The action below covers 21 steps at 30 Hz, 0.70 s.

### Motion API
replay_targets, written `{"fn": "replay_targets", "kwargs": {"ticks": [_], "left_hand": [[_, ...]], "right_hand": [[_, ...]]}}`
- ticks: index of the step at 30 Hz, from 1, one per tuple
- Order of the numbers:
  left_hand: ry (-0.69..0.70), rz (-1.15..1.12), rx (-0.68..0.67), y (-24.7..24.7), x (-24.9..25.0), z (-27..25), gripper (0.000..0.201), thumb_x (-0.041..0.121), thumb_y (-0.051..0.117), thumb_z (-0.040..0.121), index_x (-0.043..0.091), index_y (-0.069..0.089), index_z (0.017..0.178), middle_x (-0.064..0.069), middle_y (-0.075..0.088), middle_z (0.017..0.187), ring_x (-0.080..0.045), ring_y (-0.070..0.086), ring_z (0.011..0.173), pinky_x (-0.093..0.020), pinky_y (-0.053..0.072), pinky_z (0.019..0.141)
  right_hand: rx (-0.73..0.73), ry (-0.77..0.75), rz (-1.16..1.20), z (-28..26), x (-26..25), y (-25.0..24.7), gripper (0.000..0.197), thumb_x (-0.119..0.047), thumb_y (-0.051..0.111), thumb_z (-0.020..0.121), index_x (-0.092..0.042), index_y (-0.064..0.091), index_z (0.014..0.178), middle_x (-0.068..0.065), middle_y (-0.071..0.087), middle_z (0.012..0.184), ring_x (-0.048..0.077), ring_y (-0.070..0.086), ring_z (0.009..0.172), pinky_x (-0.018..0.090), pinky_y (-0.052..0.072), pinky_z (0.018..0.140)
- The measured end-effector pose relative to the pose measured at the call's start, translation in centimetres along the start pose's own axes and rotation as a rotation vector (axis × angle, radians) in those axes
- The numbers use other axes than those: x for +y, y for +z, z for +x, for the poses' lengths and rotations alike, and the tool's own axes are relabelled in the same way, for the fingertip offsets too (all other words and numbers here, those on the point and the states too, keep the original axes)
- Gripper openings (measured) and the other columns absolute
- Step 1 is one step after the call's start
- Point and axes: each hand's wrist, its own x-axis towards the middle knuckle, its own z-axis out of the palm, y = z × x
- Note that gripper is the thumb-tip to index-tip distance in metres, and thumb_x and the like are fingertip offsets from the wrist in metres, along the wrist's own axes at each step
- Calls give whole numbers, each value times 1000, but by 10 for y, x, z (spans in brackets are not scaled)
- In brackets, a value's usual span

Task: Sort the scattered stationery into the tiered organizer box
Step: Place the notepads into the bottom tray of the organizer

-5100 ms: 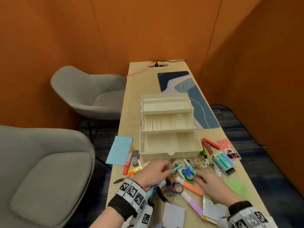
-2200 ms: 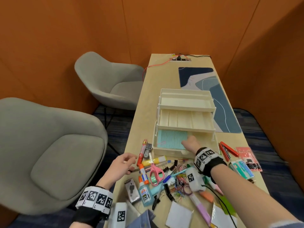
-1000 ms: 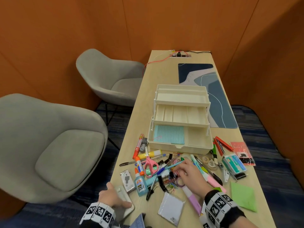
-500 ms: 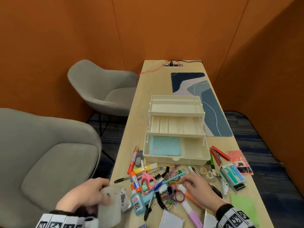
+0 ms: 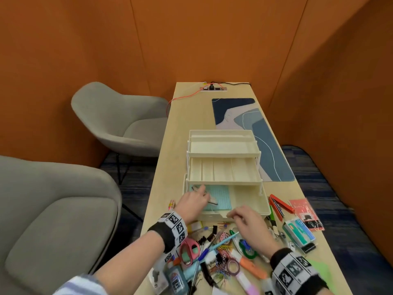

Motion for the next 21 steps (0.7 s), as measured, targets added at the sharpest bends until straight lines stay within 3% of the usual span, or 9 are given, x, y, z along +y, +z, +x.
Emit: {"fn": "replay_targets", "kwargs": {"ticks": [3,6,8,11,13,16,19,21], "left_hand": [[-80,40,-40,5,-3,6,33,-1,49,92,0,51,125,-17,46,123,-25,63,91,-36,55,81],[-181,32,-140,2,0,14,27,0,45,95,-3,56,120,-17,53,120,-27,60,104,-34,51,88],[-212,21,-174,-1,4,20,27,4,44,96,-3,57,118,-18,54,120,-28,59,107,-35,50,89],[-136,-26,-177,6,7,30,31,15,45,97,4,56,123,-16,53,126,-31,50,117,-41,45,97],[-32,-79,-209,17,5,36,35,23,38,100,15,54,130,-11,52,134,-30,45,123,-43,38,103],[6,-104,-310,28,-2,41,50,35,18,104,13,55,131,-9,42,147,-30,37,134,-44,23,112],[-33,-76,-326,30,-8,42,68,51,11,100,13,62,122,-8,44,145,-28,40,133,-46,20,116],[-50,-88,-322,30,-9,39,68,52,12,100,14,66,114,-7,46,143,-29,39,133,-47,23,114]], "right_hand": [[-32,23,-97,34,-2,6,27,-17,42,97,-21,61,116,-7,61,115,5,54,107,21,43,96],[-201,56,-195,69,-2,19,36,-18,36,98,-15,53,129,2,57,131,15,51,121,29,38,104],[-335,88,-232,85,-5,27,38,-20,33,99,-11,50,132,6,53,136,20,48,125,30,35,104],[-438,138,-287,95,-6,35,37,-20,33,99,-7,56,125,13,56,131,26,51,119,31,38,100],[-396,161,-354,93,0,38,35,-22,34,96,-11,60,116,12,61,123,27,55,112,36,40,99],[-265,140,-473,75,10,35,35,-30,30,97,-14,61,102,8,64,108,25,57,102,43,35,100],[-185,20,-461,46,19,25,38,-34,30,99,-17,59,116,4,59,120,20,51,113,46,27,110],[-33,-43,-349,26,27,15,35,-32,35,99,-21,53,127,-2,50,133,15,42,125,40,25,114]]}}
